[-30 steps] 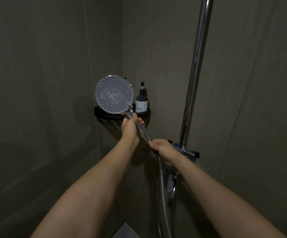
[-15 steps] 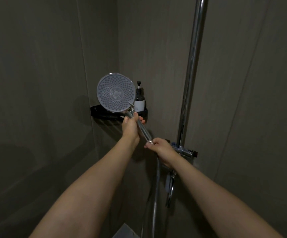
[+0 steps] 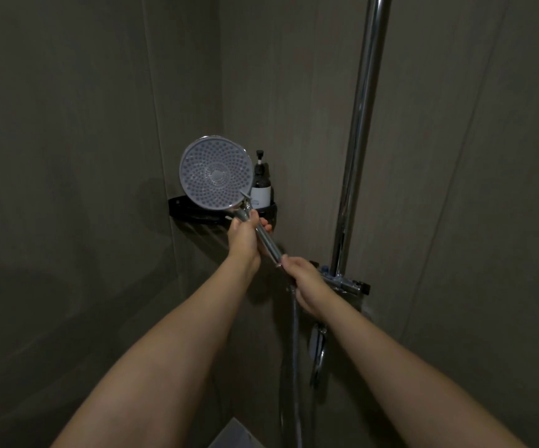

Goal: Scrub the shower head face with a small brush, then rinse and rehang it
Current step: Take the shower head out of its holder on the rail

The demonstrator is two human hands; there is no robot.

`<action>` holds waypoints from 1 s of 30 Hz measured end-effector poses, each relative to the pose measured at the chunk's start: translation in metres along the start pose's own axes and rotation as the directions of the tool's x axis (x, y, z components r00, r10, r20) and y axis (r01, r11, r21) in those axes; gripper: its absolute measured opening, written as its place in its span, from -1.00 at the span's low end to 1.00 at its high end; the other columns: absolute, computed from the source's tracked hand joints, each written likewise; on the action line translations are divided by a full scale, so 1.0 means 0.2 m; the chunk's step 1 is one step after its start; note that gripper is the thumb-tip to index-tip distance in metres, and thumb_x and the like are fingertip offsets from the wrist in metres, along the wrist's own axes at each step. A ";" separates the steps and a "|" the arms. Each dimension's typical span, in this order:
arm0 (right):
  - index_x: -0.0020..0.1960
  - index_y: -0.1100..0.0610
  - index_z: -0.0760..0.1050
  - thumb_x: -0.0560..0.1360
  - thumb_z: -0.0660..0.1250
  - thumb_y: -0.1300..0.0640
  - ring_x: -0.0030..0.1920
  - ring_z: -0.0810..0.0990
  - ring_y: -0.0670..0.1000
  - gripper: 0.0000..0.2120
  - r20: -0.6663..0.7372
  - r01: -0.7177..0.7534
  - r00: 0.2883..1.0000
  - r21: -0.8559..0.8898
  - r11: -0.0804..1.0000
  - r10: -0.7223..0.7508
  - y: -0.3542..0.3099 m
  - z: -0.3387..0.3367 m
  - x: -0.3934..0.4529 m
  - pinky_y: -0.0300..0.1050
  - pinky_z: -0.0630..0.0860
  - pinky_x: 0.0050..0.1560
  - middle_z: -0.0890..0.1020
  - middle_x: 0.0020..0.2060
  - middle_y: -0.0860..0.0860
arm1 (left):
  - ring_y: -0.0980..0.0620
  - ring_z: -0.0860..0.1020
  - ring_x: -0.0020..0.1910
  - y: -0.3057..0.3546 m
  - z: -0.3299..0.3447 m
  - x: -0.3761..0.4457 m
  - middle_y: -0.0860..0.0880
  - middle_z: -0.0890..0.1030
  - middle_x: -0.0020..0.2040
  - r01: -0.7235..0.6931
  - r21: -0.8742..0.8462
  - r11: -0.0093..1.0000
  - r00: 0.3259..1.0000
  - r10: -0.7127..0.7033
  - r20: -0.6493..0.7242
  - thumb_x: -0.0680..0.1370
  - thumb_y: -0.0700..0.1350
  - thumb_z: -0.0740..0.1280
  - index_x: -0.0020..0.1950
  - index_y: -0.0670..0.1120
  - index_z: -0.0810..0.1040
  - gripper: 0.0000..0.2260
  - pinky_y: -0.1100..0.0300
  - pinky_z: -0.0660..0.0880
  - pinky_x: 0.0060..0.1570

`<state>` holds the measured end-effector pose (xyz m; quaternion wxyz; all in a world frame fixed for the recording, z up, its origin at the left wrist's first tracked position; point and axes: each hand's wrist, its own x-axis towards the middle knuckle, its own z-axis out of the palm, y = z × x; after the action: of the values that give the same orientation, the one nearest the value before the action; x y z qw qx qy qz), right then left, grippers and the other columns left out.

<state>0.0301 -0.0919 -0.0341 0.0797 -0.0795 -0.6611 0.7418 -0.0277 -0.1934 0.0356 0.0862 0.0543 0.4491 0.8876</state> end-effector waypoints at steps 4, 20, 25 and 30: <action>-0.04 0.18 0.54 0.58 0.18 0.14 -0.06 0.59 0.11 -0.82 0.071 -0.042 0.997 -0.020 0.999 0.043 -0.02 -0.02 -0.01 0.04 0.52 0.08 0.61 -0.17 0.10 | 0.06 0.47 -0.24 -0.01 0.01 0.00 -0.04 0.46 -0.23 -0.004 0.001 1.000 1.000 0.004 0.000 0.61 -0.17 0.18 0.08 -0.10 0.44 -0.90 0.10 0.48 0.03; -0.07 0.15 0.52 0.57 0.21 0.16 -0.08 0.57 0.06 -0.86 -0.015 -0.009 1.000 0.059 0.998 0.010 0.00 -0.06 -0.02 0.08 0.46 0.19 0.60 -0.15 0.10 | 0.06 0.46 -0.25 -0.02 0.07 -0.05 -0.05 0.46 -0.24 -0.009 0.017 1.000 1.000 0.009 0.013 0.61 -0.17 0.18 -0.08 -0.03 0.42 -0.90 0.16 0.46 -0.05; -0.10 0.12 0.53 0.54 0.26 0.16 -0.05 0.57 0.06 -0.91 -0.060 0.033 0.998 0.013 0.999 -0.033 0.01 -0.05 -0.04 0.05 0.50 0.15 0.60 -0.16 0.06 | 0.06 0.45 -0.24 -0.02 0.07 -0.06 -0.04 0.45 -0.24 -0.016 0.004 1.000 1.000 0.016 0.025 0.61 -0.18 0.17 -0.07 -0.05 0.42 -0.90 0.17 0.46 -0.06; -0.06 0.16 0.52 0.56 0.22 0.20 -0.11 0.57 0.02 -0.89 -0.016 0.008 1.000 0.028 1.000 -0.007 0.00 -0.05 -0.05 -0.12 0.51 -0.03 0.59 -0.18 0.06 | 0.07 0.44 -0.27 -0.02 0.08 -0.06 -0.04 0.43 -0.26 -0.042 0.003 0.999 0.999 0.042 0.011 0.61 -0.20 0.17 -0.07 -0.05 0.42 -0.89 0.22 0.46 -0.16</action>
<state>0.0413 -0.0837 -0.0353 0.0891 -0.0819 -0.6502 0.7500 -0.0128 -0.1810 0.0416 0.0701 0.0688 0.4489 0.8882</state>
